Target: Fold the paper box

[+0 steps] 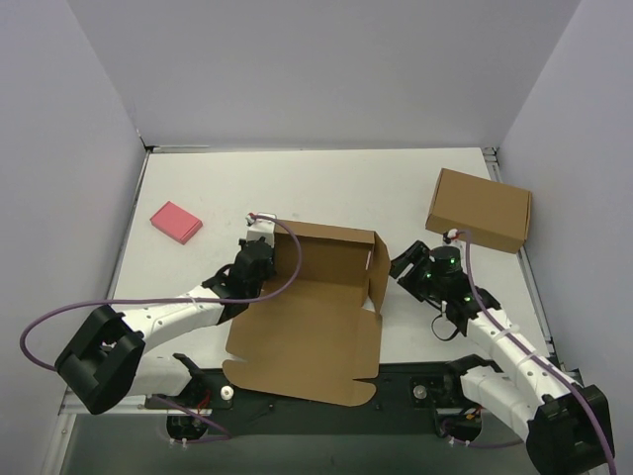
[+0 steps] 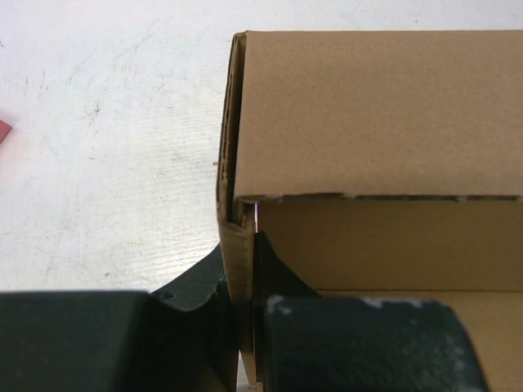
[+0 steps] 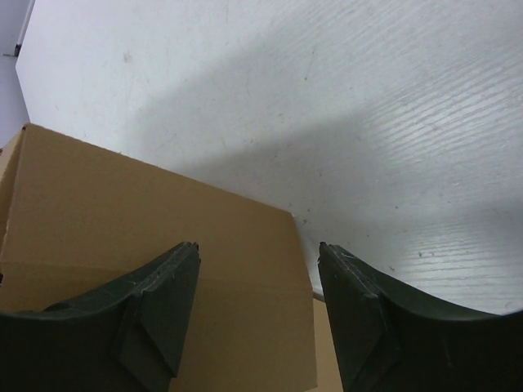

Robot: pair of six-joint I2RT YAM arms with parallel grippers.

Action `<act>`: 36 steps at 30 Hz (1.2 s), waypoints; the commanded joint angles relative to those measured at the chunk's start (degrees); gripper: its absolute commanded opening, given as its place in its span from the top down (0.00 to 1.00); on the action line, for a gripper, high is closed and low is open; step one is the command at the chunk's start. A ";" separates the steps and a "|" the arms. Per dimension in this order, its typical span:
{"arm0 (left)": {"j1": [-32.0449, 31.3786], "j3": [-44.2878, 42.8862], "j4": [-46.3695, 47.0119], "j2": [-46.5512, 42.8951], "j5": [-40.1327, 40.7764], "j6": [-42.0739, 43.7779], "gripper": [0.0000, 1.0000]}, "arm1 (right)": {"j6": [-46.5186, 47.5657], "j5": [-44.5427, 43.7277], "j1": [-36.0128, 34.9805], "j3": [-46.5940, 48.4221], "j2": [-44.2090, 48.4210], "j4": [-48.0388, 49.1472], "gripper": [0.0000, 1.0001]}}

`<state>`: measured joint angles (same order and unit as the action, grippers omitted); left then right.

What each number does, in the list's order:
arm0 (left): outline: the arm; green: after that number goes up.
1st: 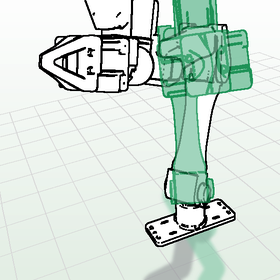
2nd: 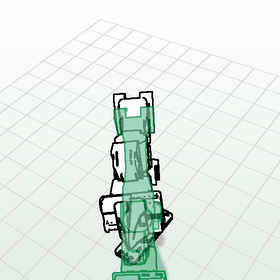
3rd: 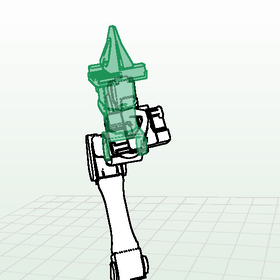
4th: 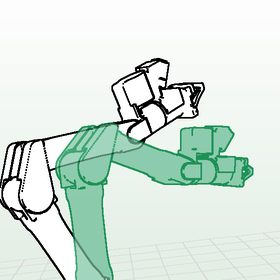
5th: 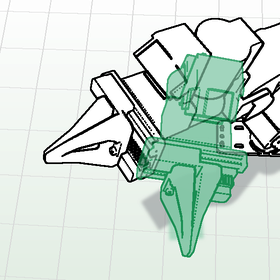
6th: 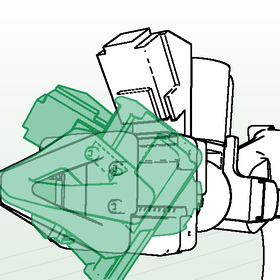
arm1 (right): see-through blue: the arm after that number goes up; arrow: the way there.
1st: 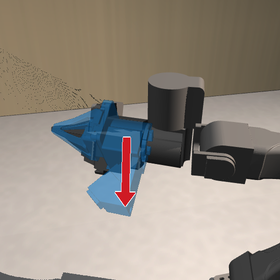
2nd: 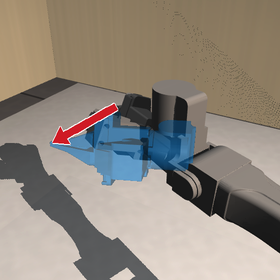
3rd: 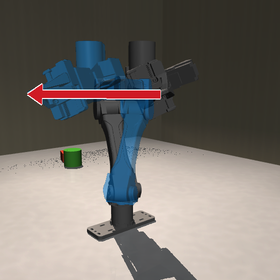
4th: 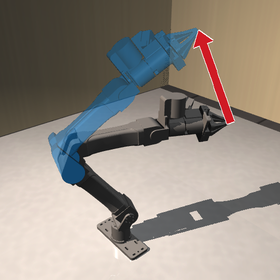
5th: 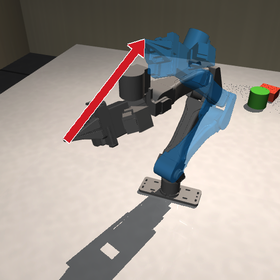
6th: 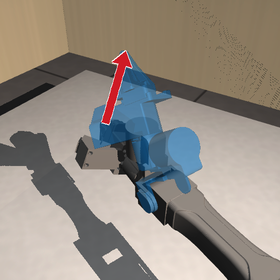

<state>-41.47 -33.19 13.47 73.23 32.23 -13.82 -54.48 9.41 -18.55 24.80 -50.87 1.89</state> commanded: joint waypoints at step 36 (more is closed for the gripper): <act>6.22 2.78 9.02 -2.92 -23.43 2.22 1.00 | 19.14 26.61 -5.18 -5.38 0.60 23.52 0.36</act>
<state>-35.09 -30.22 17.17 72.42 17.61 -10.20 -37.43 27.20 -22.55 17.63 -50.98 19.94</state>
